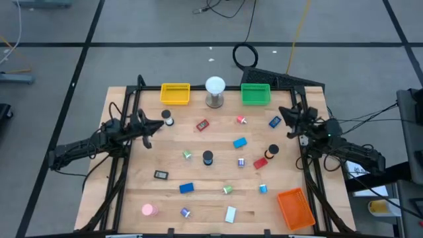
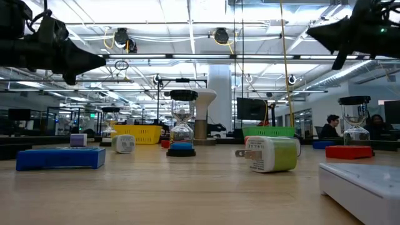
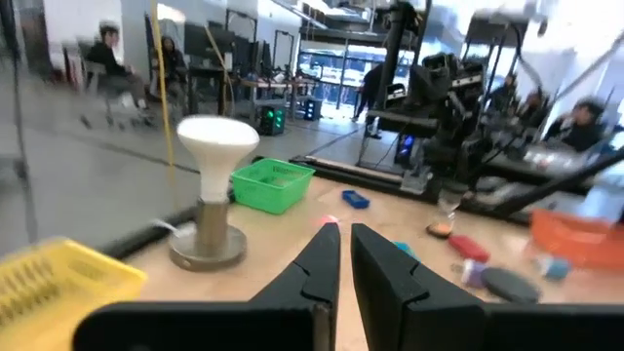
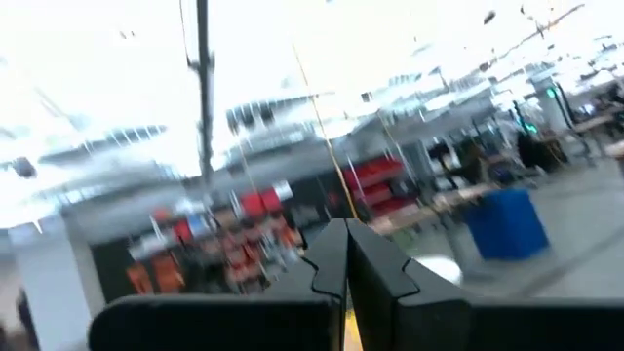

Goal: Pick & Place Office items
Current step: Put the white hourglass into the yellow bin

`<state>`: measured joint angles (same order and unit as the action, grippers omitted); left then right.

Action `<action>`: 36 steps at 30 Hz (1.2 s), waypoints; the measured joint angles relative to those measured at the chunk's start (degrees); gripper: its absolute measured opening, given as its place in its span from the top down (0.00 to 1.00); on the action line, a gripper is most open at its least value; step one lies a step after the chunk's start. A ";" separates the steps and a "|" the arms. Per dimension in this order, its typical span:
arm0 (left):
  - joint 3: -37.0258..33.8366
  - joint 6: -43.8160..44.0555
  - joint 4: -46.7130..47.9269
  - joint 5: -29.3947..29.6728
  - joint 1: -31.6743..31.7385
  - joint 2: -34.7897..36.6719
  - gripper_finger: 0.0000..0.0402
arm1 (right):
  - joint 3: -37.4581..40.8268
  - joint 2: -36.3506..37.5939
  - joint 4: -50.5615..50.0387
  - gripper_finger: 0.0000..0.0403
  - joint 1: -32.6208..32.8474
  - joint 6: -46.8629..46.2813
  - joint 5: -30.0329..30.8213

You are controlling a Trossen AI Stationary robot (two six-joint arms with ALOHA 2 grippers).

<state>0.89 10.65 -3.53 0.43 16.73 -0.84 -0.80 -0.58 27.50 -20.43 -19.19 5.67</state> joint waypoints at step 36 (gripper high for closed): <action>32.00 14.32 30.27 11.89 0.07 -35.43 0.90 | -4.50 -45.20 32.04 1.00 -0.36 17.85 -4.42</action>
<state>32.89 24.97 26.74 12.32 16.80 -36.27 -5.30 -45.78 59.54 -20.79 -1.33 1.26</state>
